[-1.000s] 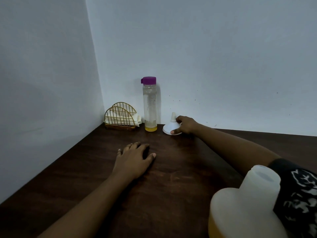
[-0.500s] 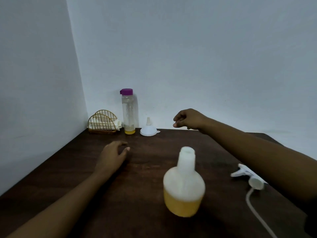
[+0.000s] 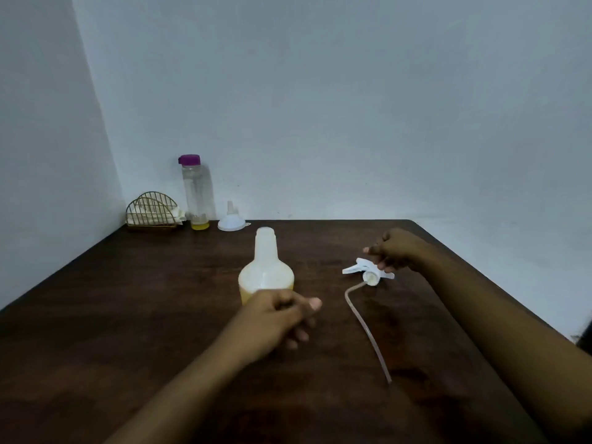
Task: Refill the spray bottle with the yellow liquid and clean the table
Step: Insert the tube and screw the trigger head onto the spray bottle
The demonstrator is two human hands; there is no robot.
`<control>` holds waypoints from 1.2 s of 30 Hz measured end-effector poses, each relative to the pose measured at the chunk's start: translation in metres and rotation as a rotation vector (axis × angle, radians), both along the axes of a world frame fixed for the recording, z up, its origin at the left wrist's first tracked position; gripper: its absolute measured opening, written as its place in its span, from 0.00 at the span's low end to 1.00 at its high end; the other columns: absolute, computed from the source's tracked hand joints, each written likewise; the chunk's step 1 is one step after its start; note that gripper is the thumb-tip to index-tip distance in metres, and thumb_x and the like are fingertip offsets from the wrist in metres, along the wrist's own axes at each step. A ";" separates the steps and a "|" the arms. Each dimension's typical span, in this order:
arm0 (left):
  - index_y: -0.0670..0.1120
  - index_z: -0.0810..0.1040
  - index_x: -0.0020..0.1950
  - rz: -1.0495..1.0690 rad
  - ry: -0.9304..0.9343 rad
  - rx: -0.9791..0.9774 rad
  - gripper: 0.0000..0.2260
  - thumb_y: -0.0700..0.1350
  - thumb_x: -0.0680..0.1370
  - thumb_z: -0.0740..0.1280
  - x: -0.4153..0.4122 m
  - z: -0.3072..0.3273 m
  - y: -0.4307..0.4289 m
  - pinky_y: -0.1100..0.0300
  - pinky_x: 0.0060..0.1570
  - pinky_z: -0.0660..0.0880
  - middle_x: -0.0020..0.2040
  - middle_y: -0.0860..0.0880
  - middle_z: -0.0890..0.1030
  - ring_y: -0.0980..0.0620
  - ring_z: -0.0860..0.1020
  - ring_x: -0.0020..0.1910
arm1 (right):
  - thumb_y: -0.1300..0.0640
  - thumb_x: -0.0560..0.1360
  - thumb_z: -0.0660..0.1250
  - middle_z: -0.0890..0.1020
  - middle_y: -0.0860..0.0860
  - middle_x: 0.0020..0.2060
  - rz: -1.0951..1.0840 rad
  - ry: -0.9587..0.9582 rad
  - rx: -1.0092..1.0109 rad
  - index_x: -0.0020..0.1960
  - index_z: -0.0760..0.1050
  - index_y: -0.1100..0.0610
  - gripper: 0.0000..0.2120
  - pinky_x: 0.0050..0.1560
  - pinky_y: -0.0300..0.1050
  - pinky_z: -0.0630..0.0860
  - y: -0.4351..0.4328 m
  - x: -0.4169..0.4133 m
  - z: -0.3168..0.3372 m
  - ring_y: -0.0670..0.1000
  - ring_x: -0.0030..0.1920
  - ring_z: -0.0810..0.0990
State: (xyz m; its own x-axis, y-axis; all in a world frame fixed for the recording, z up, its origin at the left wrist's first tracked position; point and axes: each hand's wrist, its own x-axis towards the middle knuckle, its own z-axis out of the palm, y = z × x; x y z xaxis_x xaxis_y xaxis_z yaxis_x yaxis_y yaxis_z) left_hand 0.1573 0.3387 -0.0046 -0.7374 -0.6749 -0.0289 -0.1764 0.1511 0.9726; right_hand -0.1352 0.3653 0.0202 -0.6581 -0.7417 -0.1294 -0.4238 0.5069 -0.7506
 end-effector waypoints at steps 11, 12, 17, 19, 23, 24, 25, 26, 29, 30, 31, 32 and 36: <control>0.44 0.81 0.44 -0.071 -0.019 0.338 0.08 0.47 0.71 0.73 -0.055 -0.023 0.056 0.63 0.30 0.77 0.39 0.48 0.82 0.55 0.80 0.32 | 0.47 0.69 0.74 0.80 0.59 0.32 -0.192 -0.055 -0.023 0.41 0.75 0.64 0.20 0.41 0.50 0.81 0.009 0.006 -0.038 0.56 0.31 0.80; 0.44 0.81 0.44 -0.068 -0.013 0.344 0.07 0.46 0.72 0.73 -0.057 -0.023 0.057 0.63 0.30 0.78 0.39 0.48 0.82 0.55 0.80 0.32 | 0.49 0.68 0.74 0.81 0.60 0.33 -0.185 -0.066 -0.023 0.41 0.76 0.64 0.18 0.44 0.51 0.81 0.007 0.007 -0.039 0.57 0.32 0.80; 0.41 0.82 0.51 -0.085 0.006 0.379 0.14 0.49 0.70 0.74 -0.067 -0.022 0.063 0.62 0.32 0.79 0.40 0.48 0.82 0.53 0.81 0.34 | 0.52 0.68 0.74 0.80 0.59 0.30 -0.215 -0.073 0.033 0.37 0.71 0.62 0.17 0.49 0.52 0.82 -0.003 0.006 -0.043 0.59 0.40 0.85; 0.42 0.82 0.48 -0.106 0.007 0.400 0.13 0.49 0.70 0.74 -0.072 -0.024 0.067 0.62 0.32 0.78 0.40 0.48 0.83 0.53 0.81 0.34 | 0.53 0.68 0.74 0.80 0.59 0.30 -0.228 -0.092 0.041 0.37 0.71 0.62 0.16 0.49 0.52 0.82 -0.005 0.006 -0.043 0.58 0.38 0.84; 0.45 0.80 0.42 -0.151 0.032 0.448 0.04 0.46 0.73 0.72 -0.079 -0.027 0.073 0.63 0.32 0.78 0.39 0.49 0.83 0.56 0.81 0.32 | 0.55 0.69 0.73 0.79 0.59 0.30 -0.255 -0.136 0.042 0.37 0.69 0.63 0.16 0.46 0.50 0.82 -0.006 0.007 -0.041 0.55 0.31 0.81; 0.46 0.80 0.42 -0.152 0.040 0.456 0.03 0.44 0.74 0.71 -0.080 -0.028 0.074 0.63 0.33 0.79 0.38 0.50 0.83 0.56 0.81 0.32 | 0.56 0.70 0.73 0.78 0.59 0.30 -0.259 -0.165 0.032 0.37 0.69 0.63 0.15 0.43 0.49 0.82 -0.006 0.008 -0.041 0.55 0.30 0.80; 0.46 0.80 0.42 -0.148 0.049 0.459 0.03 0.43 0.74 0.71 -0.082 -0.028 0.075 0.64 0.33 0.79 0.37 0.51 0.83 0.57 0.81 0.31 | 0.57 0.71 0.72 0.77 0.59 0.30 -0.256 -0.210 0.022 0.37 0.69 0.64 0.14 0.38 0.46 0.81 -0.005 0.009 -0.041 0.54 0.29 0.78; 0.46 0.79 0.41 -0.139 0.060 0.459 0.03 0.42 0.75 0.70 -0.083 -0.029 0.076 0.64 0.33 0.78 0.35 0.52 0.82 0.58 0.81 0.30 | 0.59 0.72 0.71 0.76 0.58 0.31 -0.246 -0.265 0.011 0.39 0.71 0.65 0.13 0.31 0.44 0.79 -0.004 0.010 -0.040 0.53 0.29 0.77; 0.46 0.79 0.40 -0.104 0.125 0.457 0.04 0.41 0.76 0.68 -0.081 -0.032 0.074 0.66 0.34 0.77 0.33 0.52 0.83 0.59 0.81 0.31 | 0.58 0.74 0.69 0.75 0.58 0.33 -0.230 -0.436 -0.025 0.49 0.70 0.64 0.11 0.17 0.37 0.73 0.000 0.011 -0.040 0.51 0.28 0.76; 0.46 0.79 0.40 -0.092 0.149 0.456 0.05 0.40 0.76 0.68 -0.078 -0.031 0.072 0.66 0.34 0.77 0.34 0.52 0.83 0.59 0.82 0.32 | 0.58 0.75 0.69 0.74 0.58 0.33 -0.230 -0.488 -0.046 0.48 0.70 0.64 0.11 0.17 0.37 0.73 0.001 0.011 -0.037 0.51 0.24 0.77; 0.46 0.80 0.40 -0.080 0.171 0.453 0.05 0.40 0.76 0.68 -0.074 -0.028 0.068 0.67 0.33 0.77 0.34 0.51 0.83 0.59 0.82 0.33 | 0.57 0.75 0.68 0.75 0.58 0.33 -0.230 -0.543 -0.081 0.45 0.70 0.64 0.11 0.16 0.37 0.73 0.002 0.011 -0.033 0.50 0.20 0.77; 0.45 0.80 0.40 -0.067 0.194 0.448 0.05 0.40 0.76 0.68 -0.069 -0.024 0.064 0.67 0.33 0.77 0.33 0.51 0.83 0.59 0.82 0.33 | 0.57 0.75 0.68 0.76 0.58 0.31 -0.231 -0.610 -0.131 0.43 0.70 0.65 0.12 0.17 0.37 0.73 0.001 0.010 -0.028 0.49 0.17 0.76; 0.42 0.80 0.44 -0.006 0.293 0.404 0.04 0.38 0.76 0.67 -0.044 0.005 0.038 0.68 0.32 0.78 0.33 0.50 0.84 0.59 0.82 0.32 | 0.56 0.74 0.69 0.77 0.56 0.19 -0.190 -0.839 -0.346 0.38 0.72 0.65 0.14 0.19 0.38 0.75 -0.004 0.012 -0.003 0.48 0.17 0.76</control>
